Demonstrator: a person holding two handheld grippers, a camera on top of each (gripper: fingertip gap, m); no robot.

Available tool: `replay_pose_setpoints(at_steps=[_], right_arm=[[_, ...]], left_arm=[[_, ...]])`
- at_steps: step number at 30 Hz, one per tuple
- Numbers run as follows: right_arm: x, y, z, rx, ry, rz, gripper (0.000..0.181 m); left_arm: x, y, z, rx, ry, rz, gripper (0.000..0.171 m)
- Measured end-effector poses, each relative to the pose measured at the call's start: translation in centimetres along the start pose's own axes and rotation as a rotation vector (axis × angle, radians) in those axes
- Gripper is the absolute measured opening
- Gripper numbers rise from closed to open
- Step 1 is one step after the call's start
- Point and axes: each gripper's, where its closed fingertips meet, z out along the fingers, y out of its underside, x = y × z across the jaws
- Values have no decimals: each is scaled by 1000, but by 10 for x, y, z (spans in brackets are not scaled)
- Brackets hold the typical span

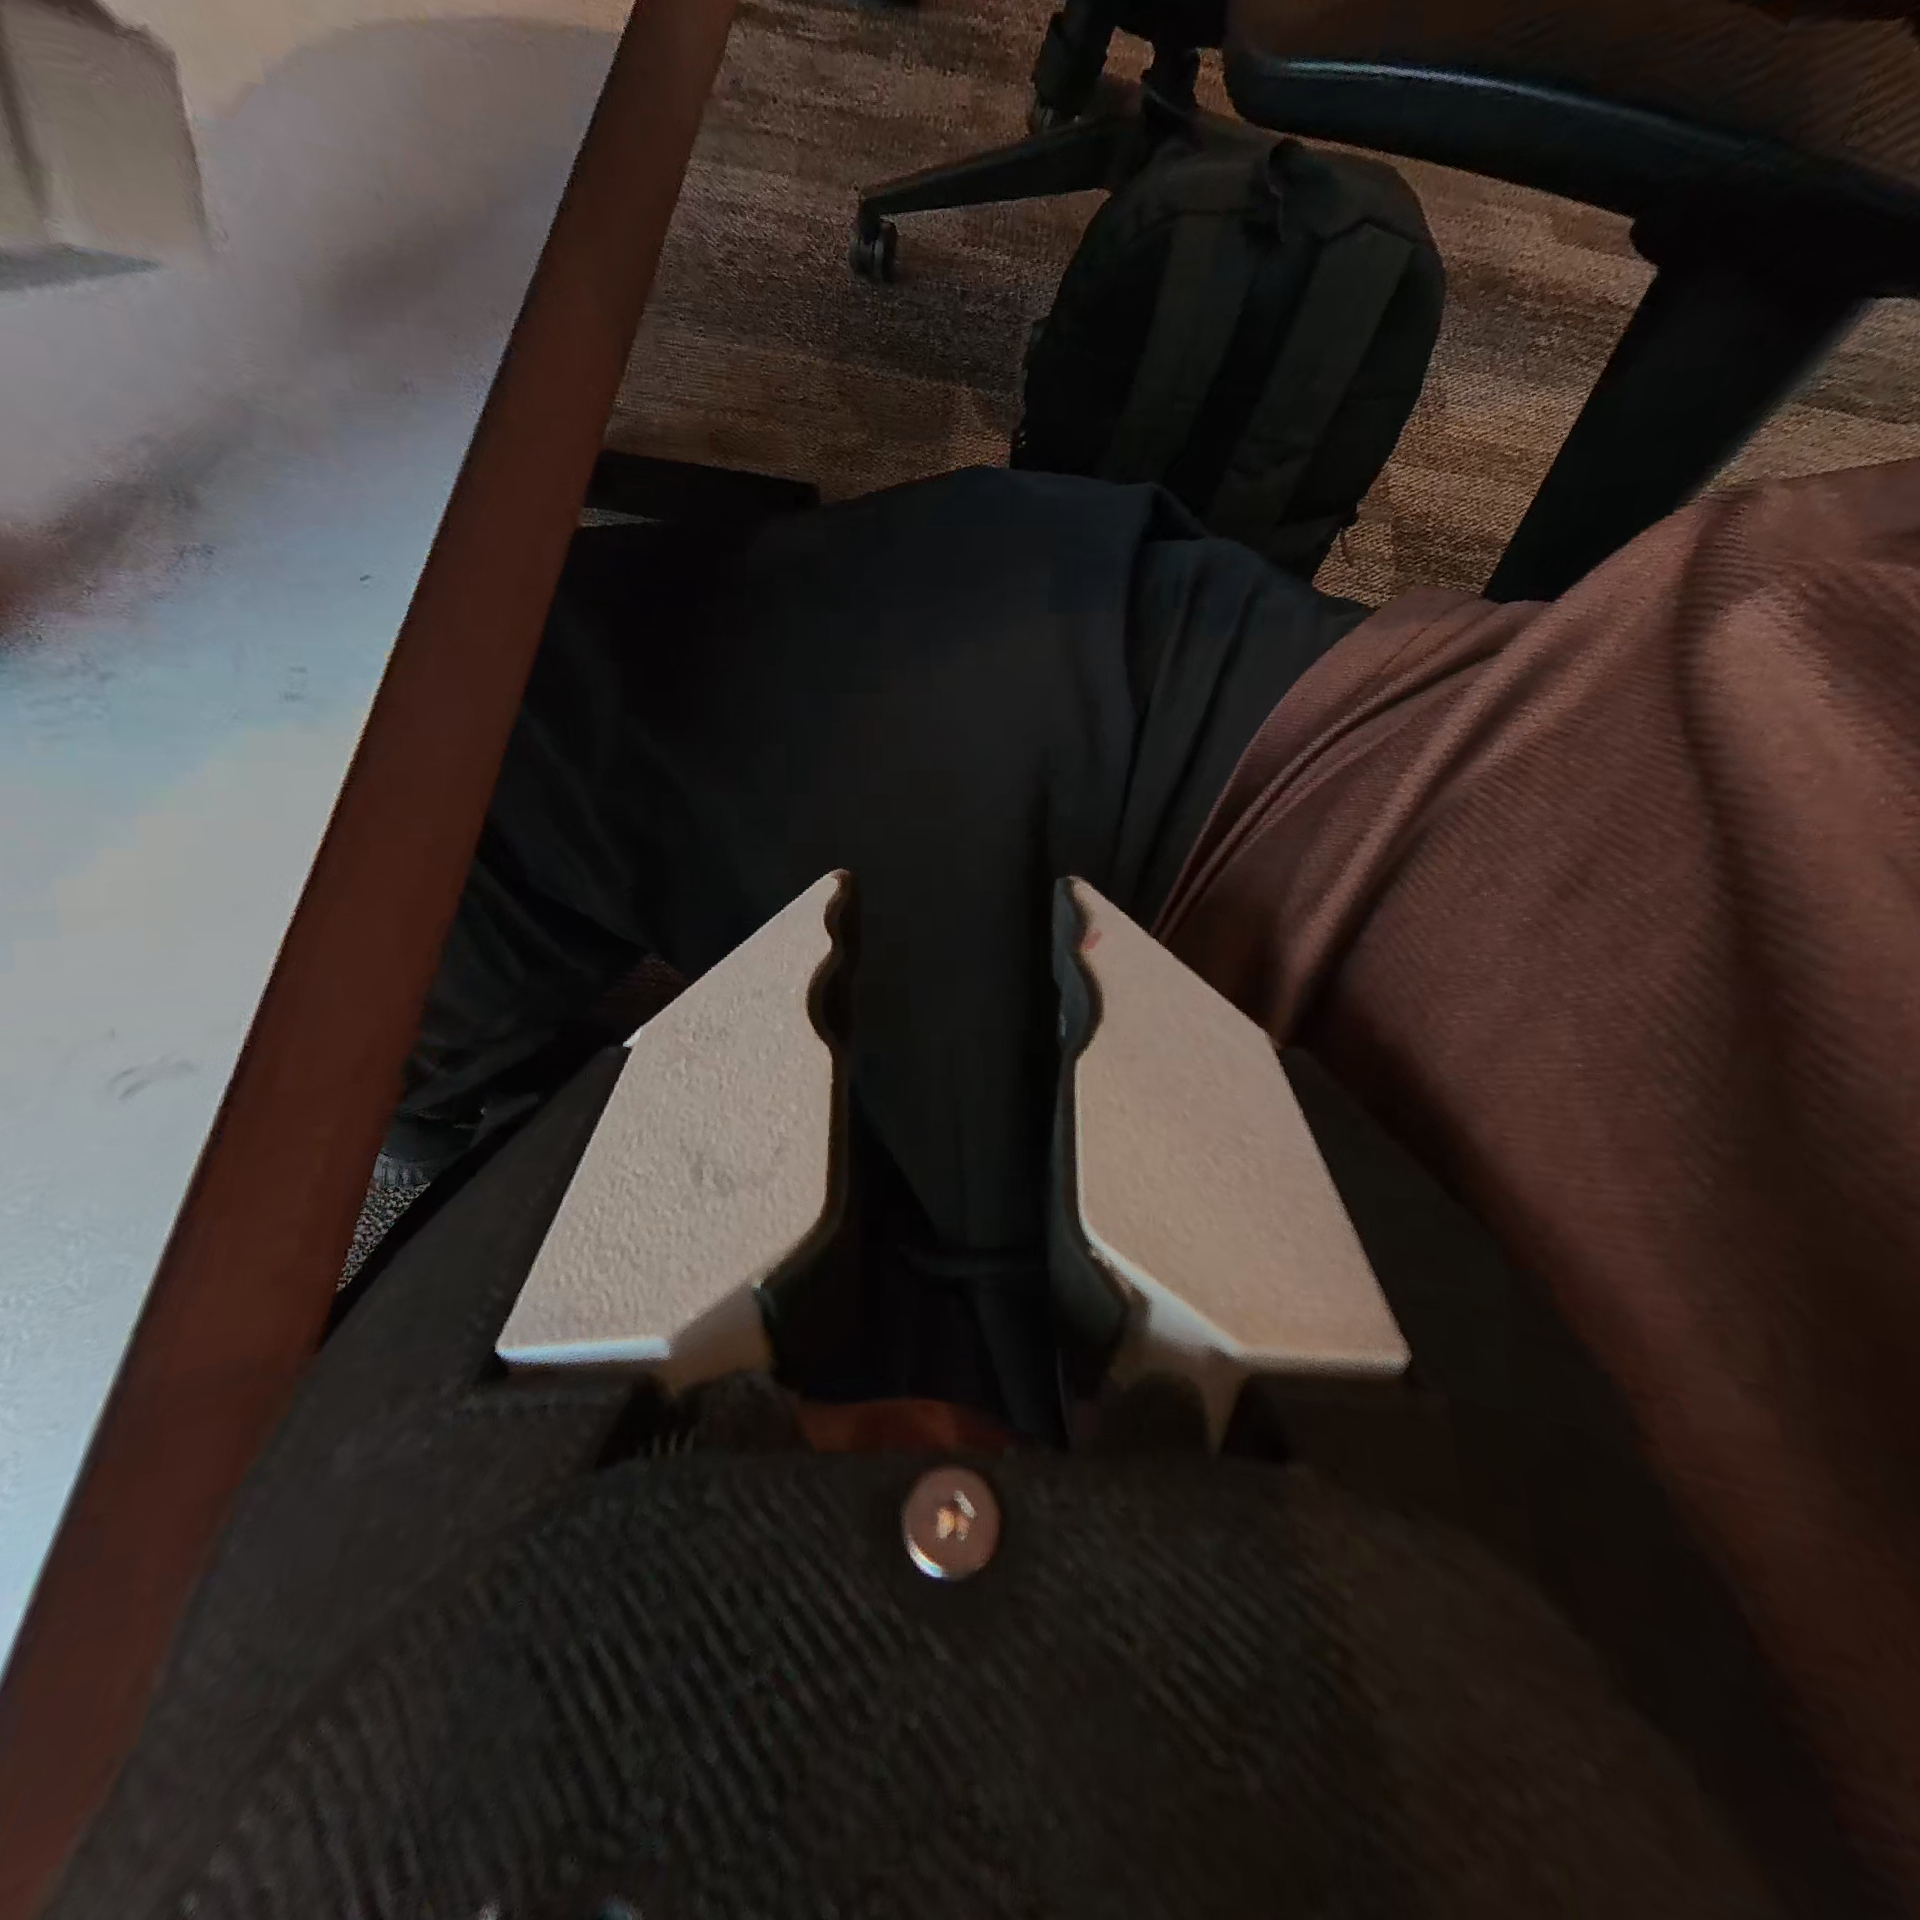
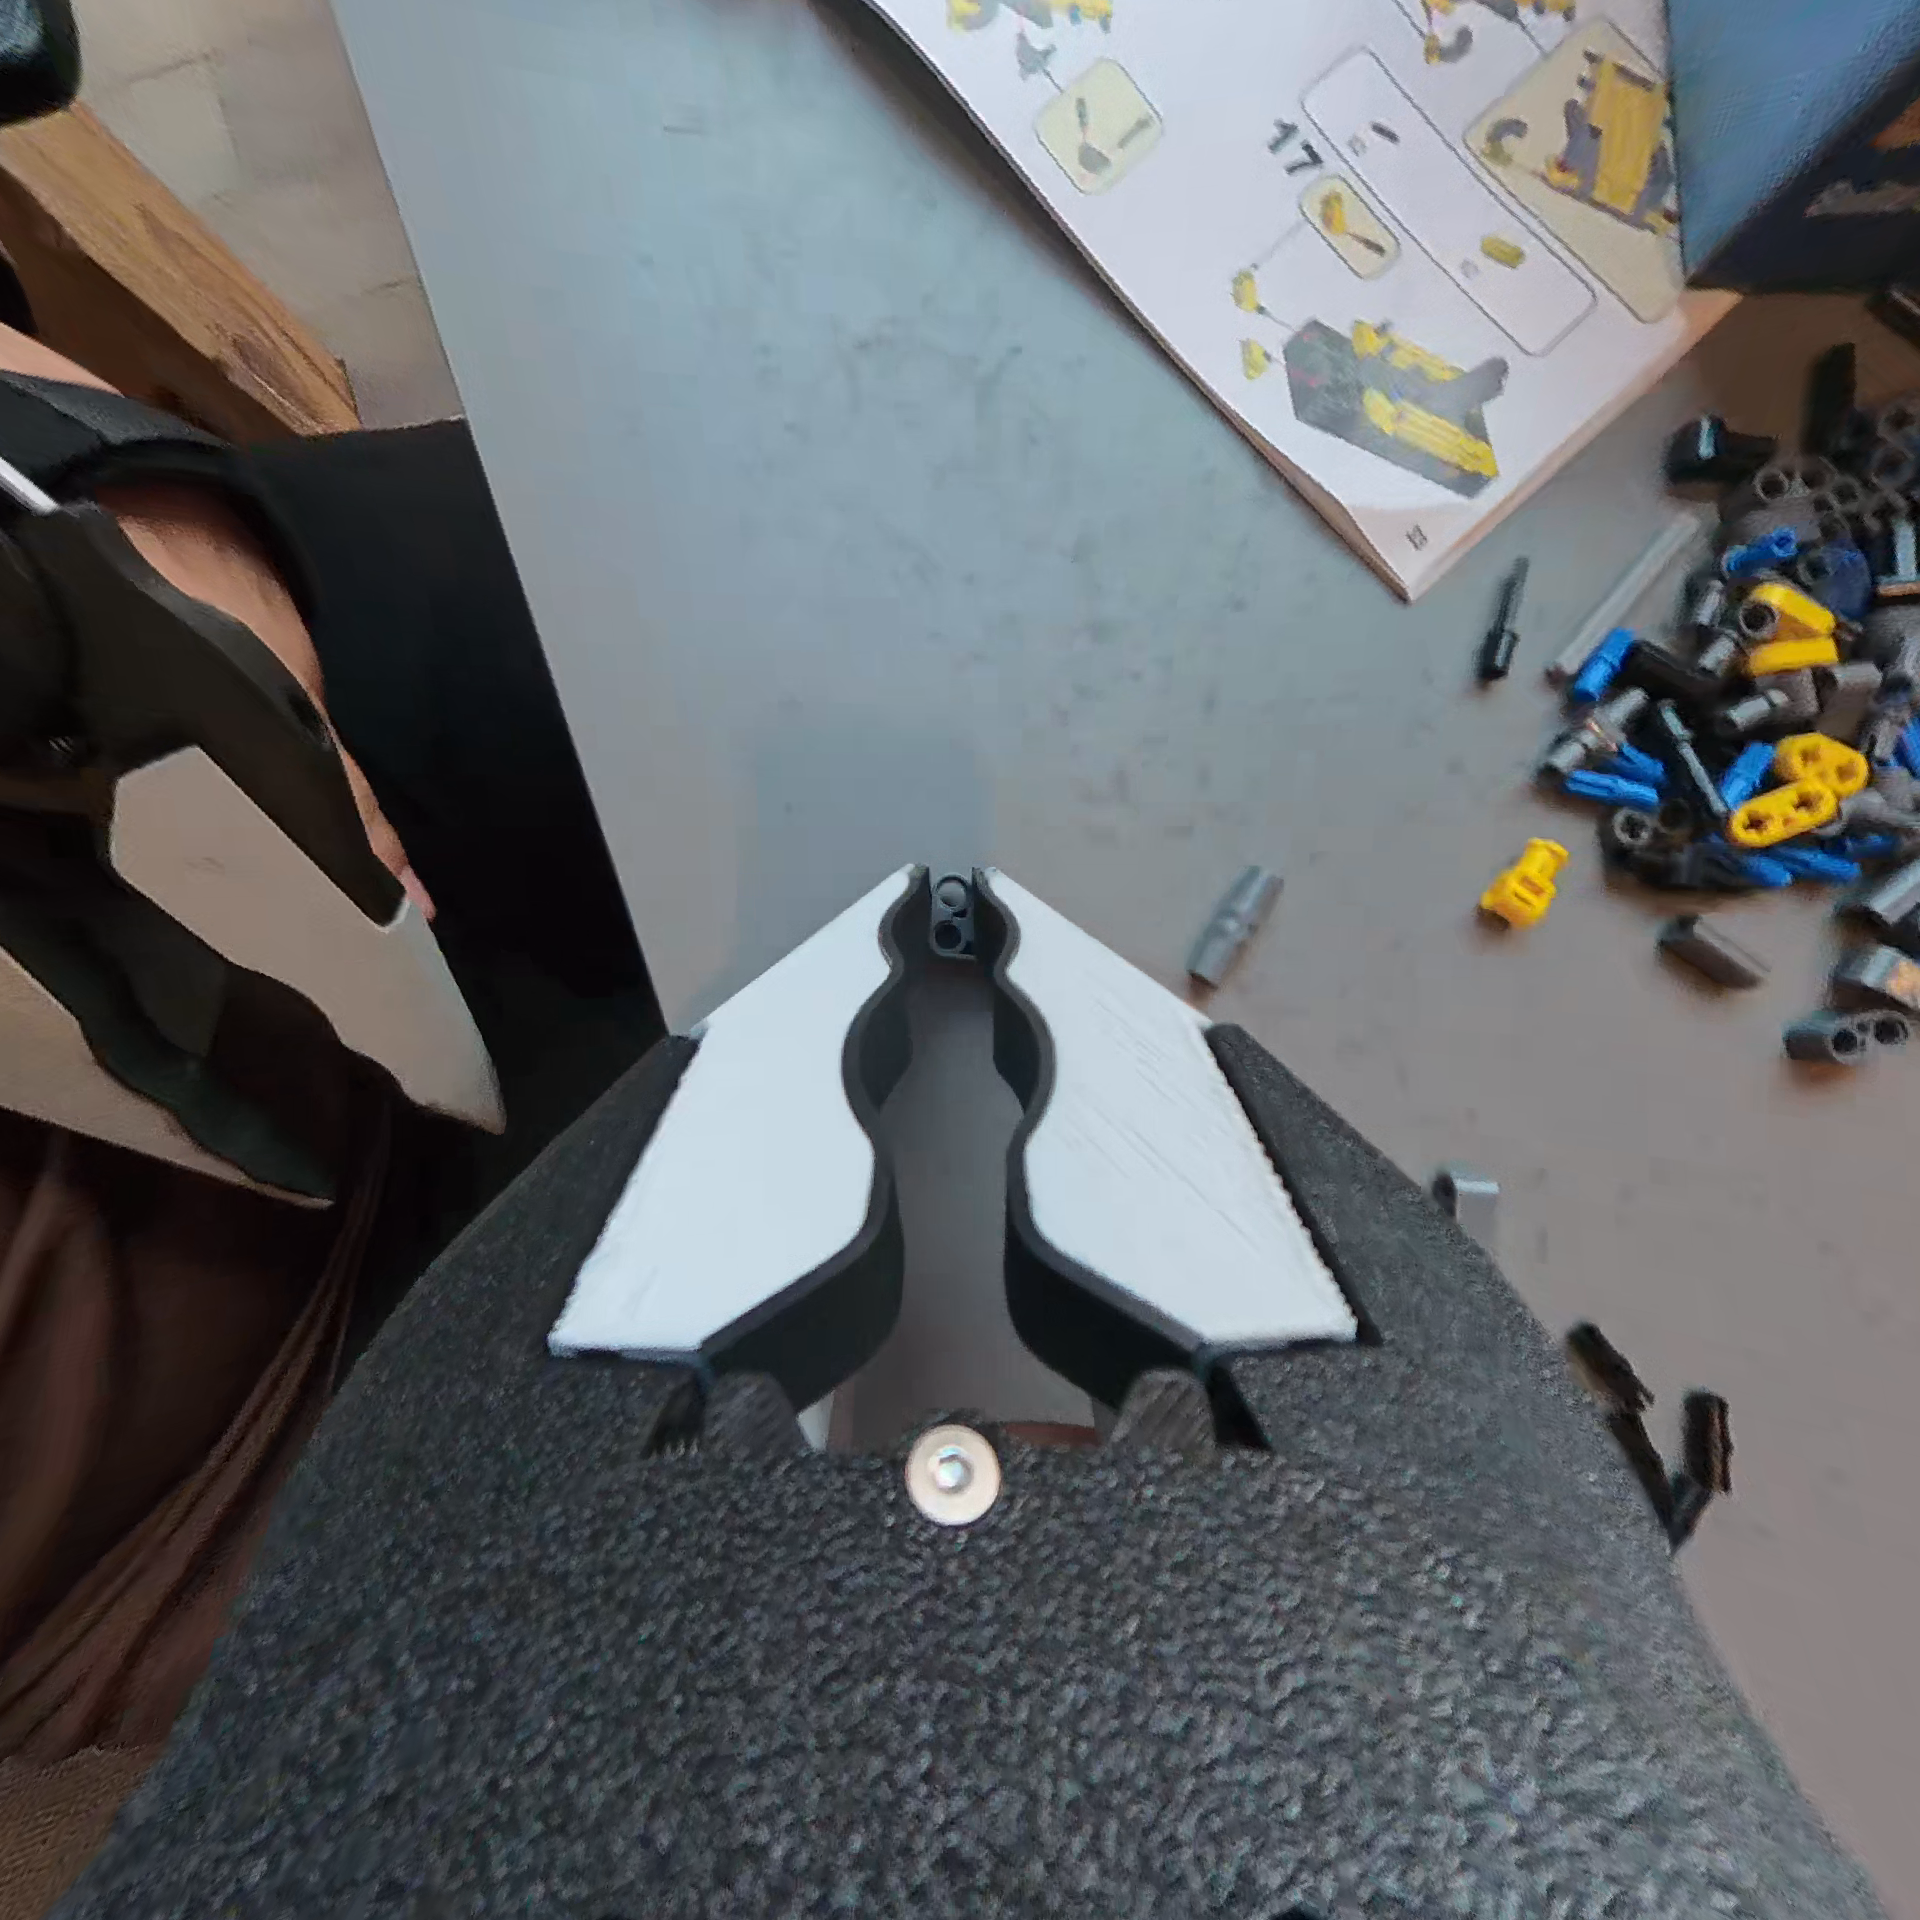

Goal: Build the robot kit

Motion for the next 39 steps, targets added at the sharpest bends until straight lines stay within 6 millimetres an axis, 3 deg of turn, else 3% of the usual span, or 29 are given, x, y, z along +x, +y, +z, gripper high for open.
replay_pose_setpoints(at_steps=[4, 10, 14, 21, 26, 39], right_arm=[[-10, -23, 17, 19, -32, -55, 7], [-11, -34, 26, 19, -22, -97, 12], [-10, -38, 17, 101, -21, -63, 15], [-4, -57, -14, 413, 11, -56, 15], [-9, -46, -9, 410, -38, -74, 14], [-19, -46, -12, 426, -140, -76, 10]], left_arm=[[1, 0, 1, -3, -5, 15, 35], [-2, 0, -2, 3, -18, 8, 34], [-2, -2, -5, 13, -16, 5, 34], [-1, -1, -4, 13, 1, -15, 35], [-2, 3, 0, -7, 12, -28, 35], [-7, 6, 1, -11, 50, -115, 35]])
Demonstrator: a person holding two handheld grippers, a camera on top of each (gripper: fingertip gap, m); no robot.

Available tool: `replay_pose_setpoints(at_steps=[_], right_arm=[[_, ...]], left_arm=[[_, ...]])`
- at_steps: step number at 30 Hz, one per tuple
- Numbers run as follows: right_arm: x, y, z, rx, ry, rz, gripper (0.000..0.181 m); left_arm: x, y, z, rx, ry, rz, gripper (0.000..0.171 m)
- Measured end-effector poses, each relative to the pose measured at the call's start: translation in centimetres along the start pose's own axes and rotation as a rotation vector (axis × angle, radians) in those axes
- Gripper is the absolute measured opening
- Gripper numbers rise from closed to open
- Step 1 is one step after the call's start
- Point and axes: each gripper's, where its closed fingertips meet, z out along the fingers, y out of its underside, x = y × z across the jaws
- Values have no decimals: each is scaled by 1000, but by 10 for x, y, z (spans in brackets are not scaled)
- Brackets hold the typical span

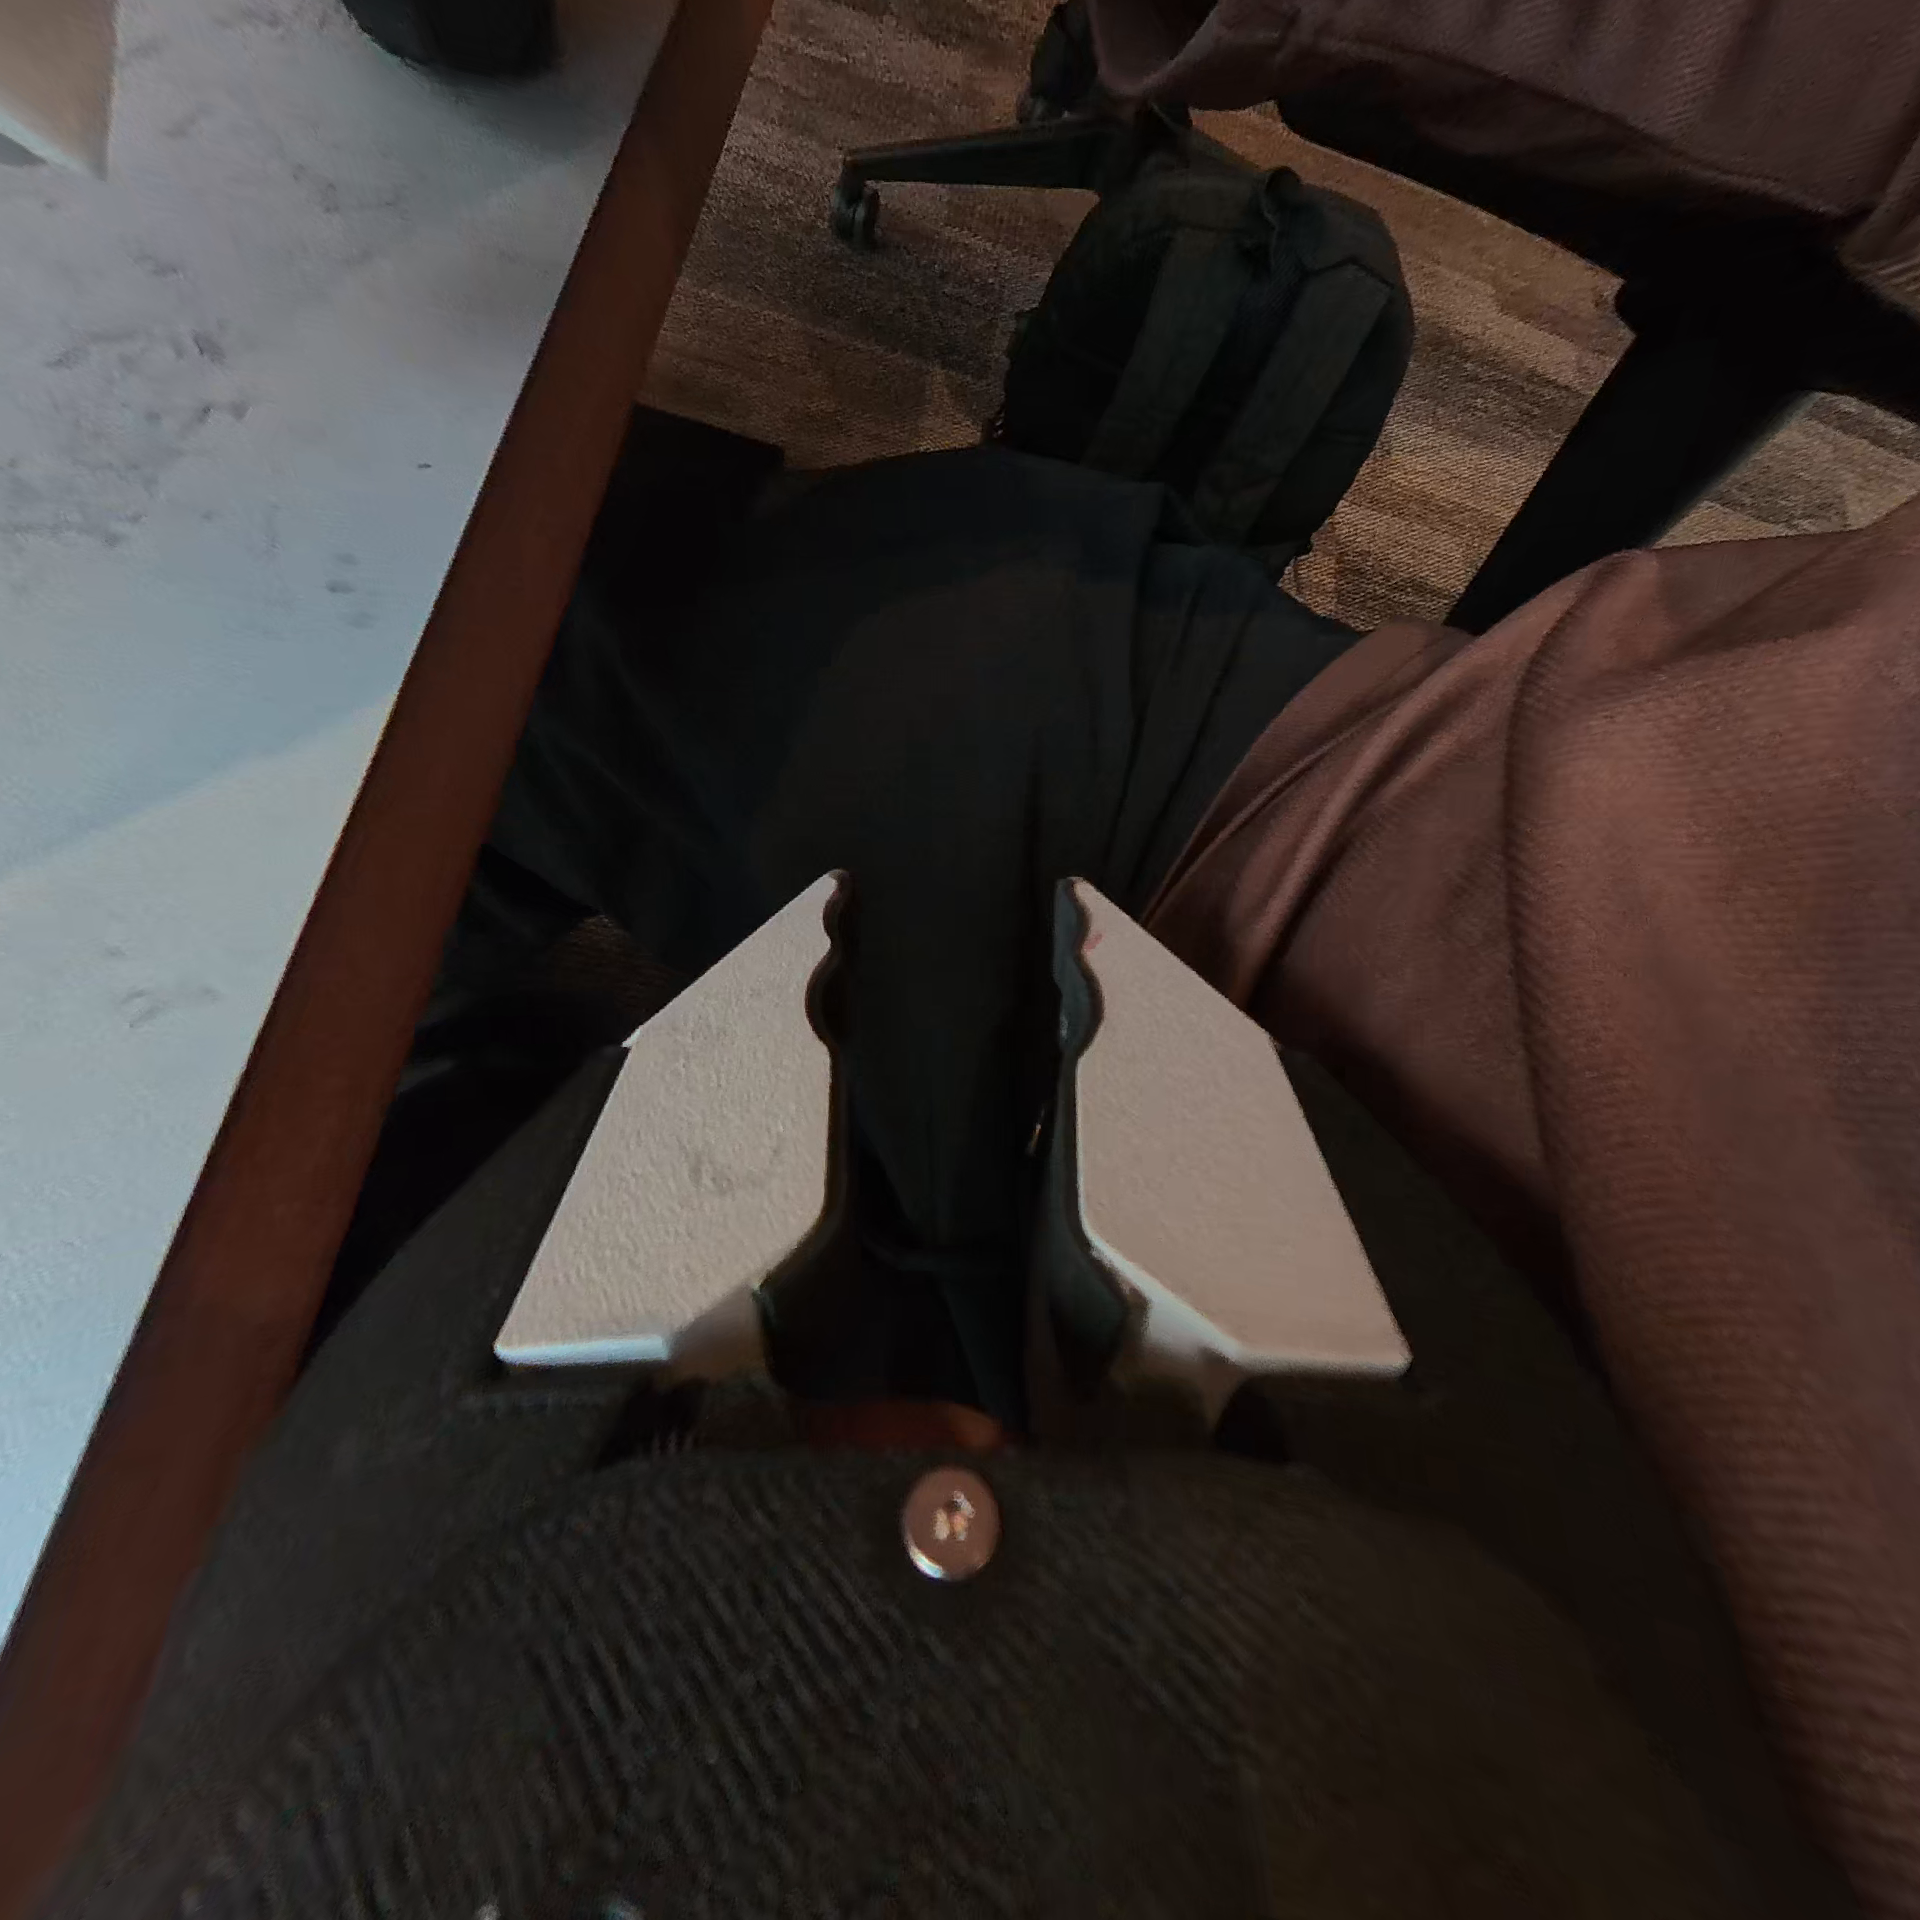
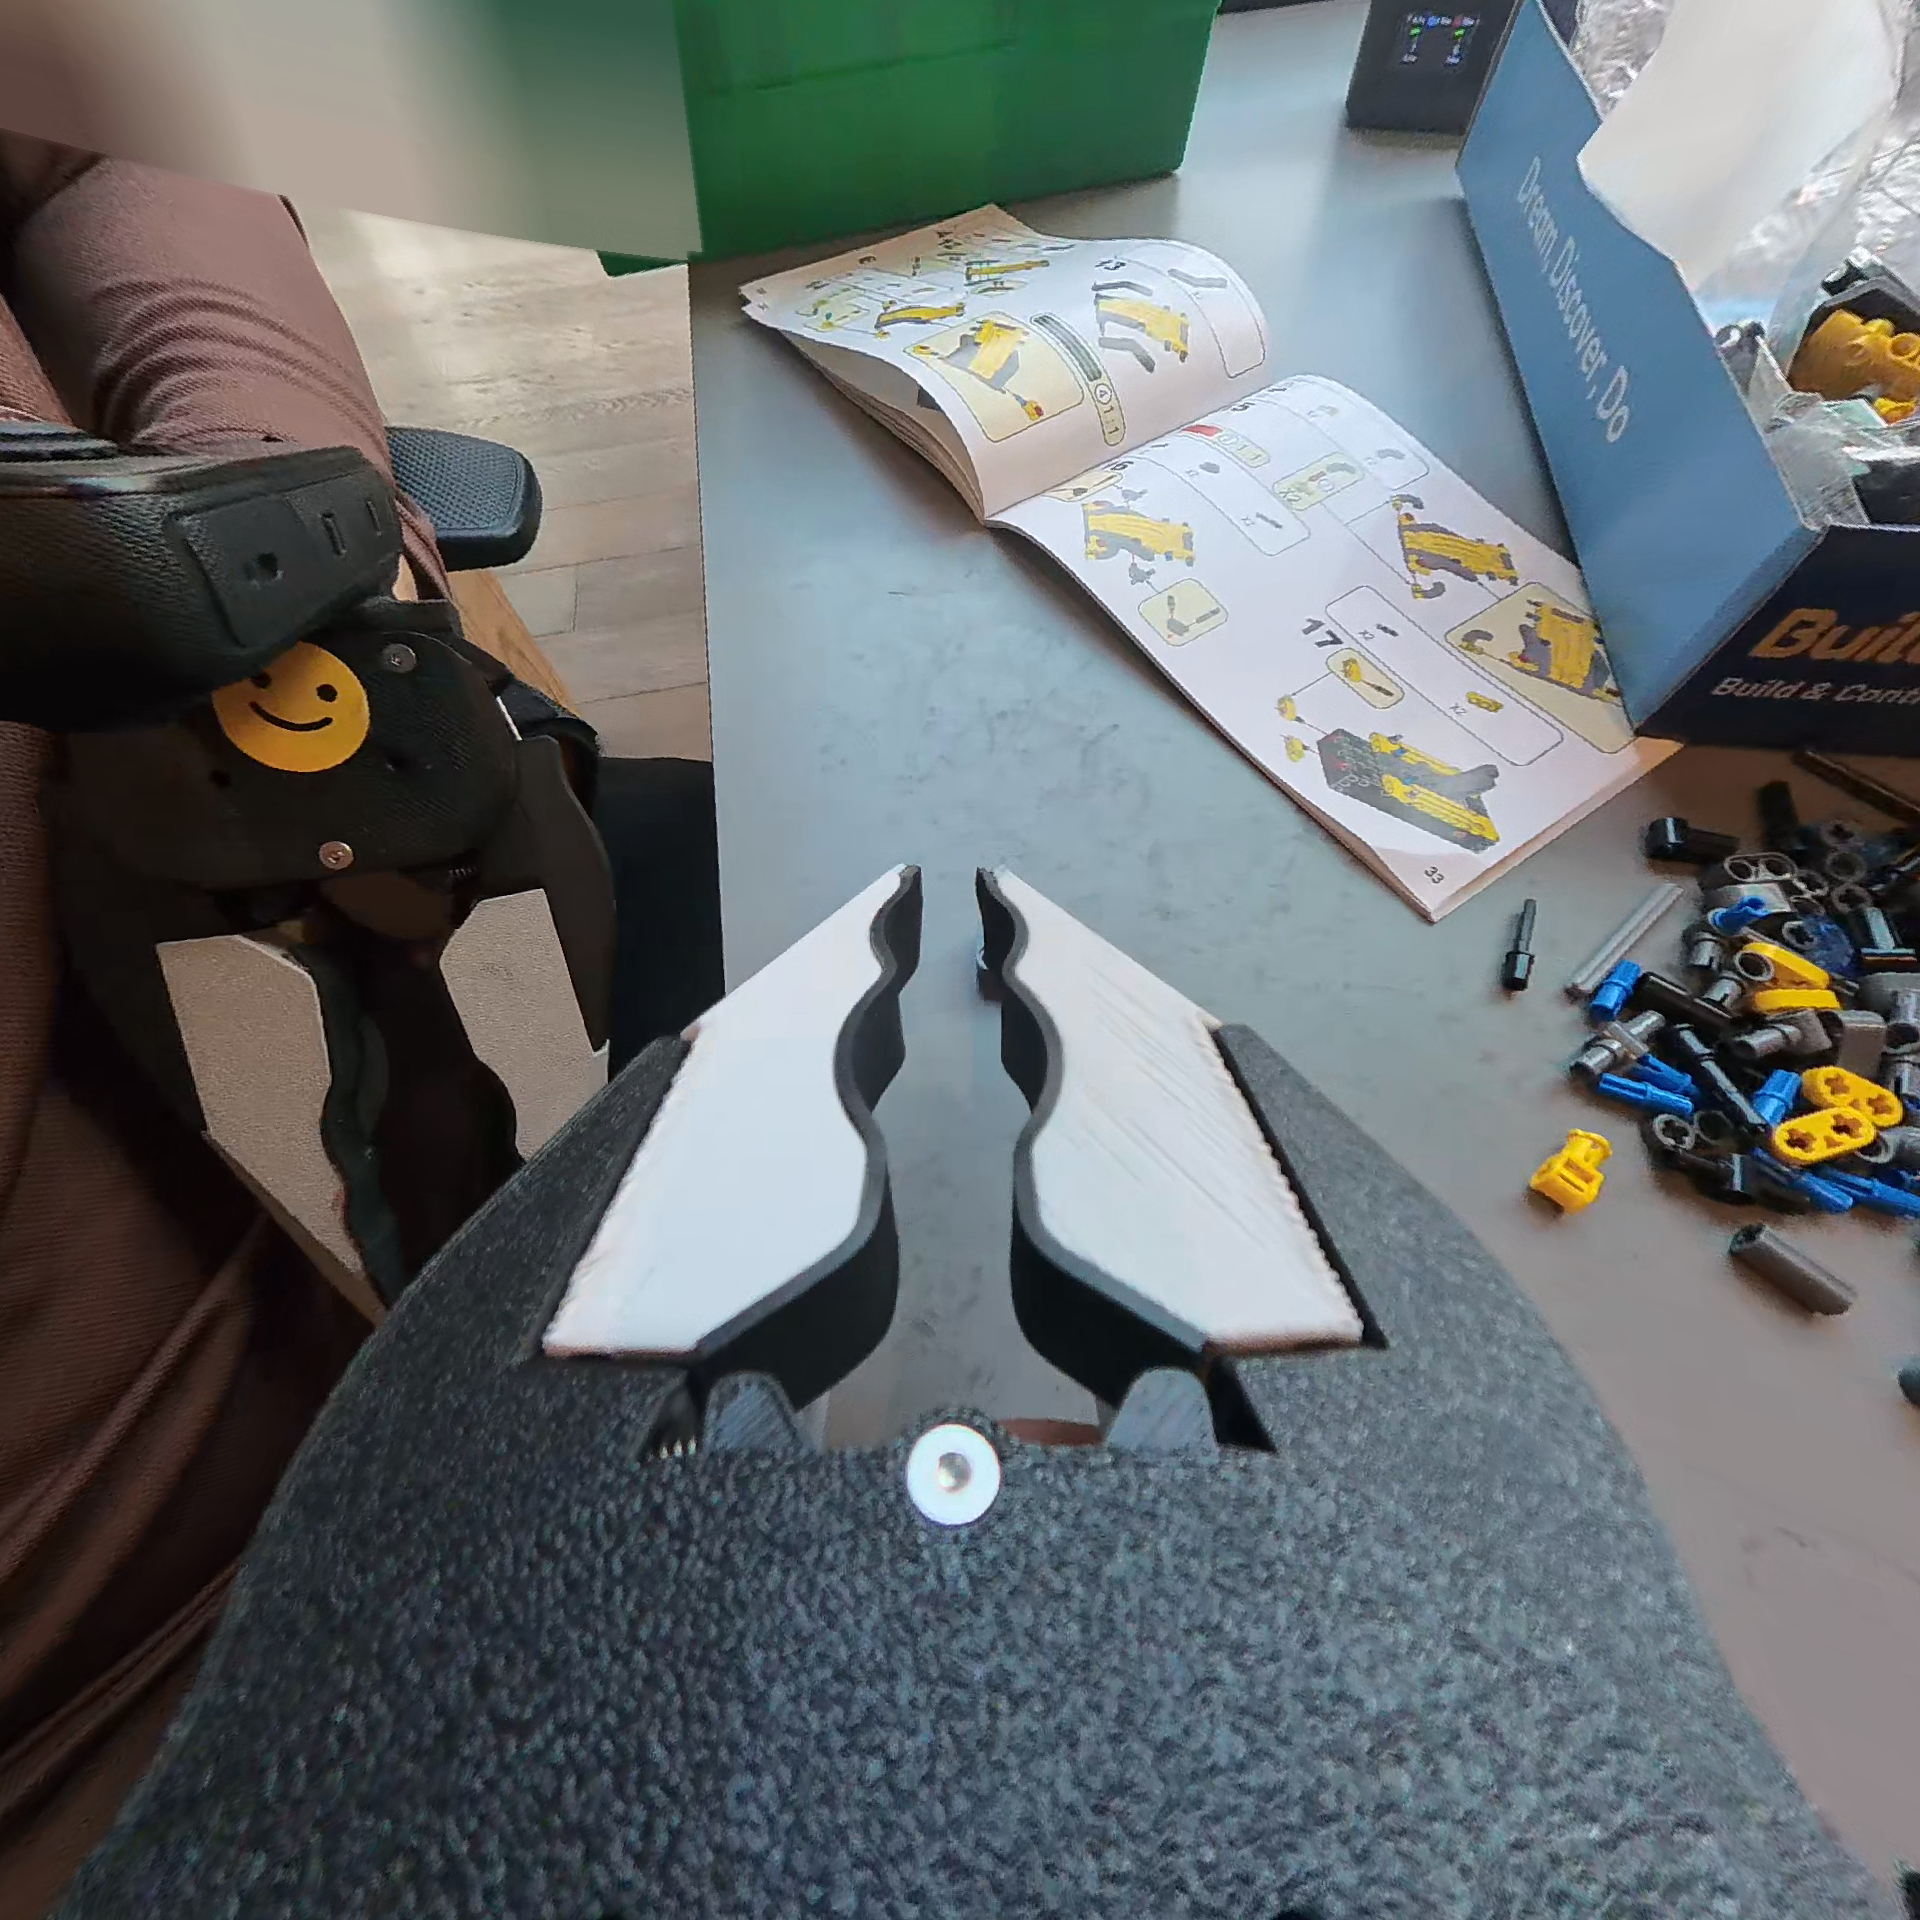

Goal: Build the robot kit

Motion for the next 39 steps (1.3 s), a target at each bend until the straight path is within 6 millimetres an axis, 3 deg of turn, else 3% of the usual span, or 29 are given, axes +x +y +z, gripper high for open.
replay_pose_setpoints(at_steps=[24, 39], right_arm=[[6, -3, -4, 30, -12, 61, 10], [6, 7, 0, -38, -7, 50, 10]], left_arm=[[0, 0, -2, 1, -14, 17, 35], [1, 0, -2, 0, -6, 12, 35]])
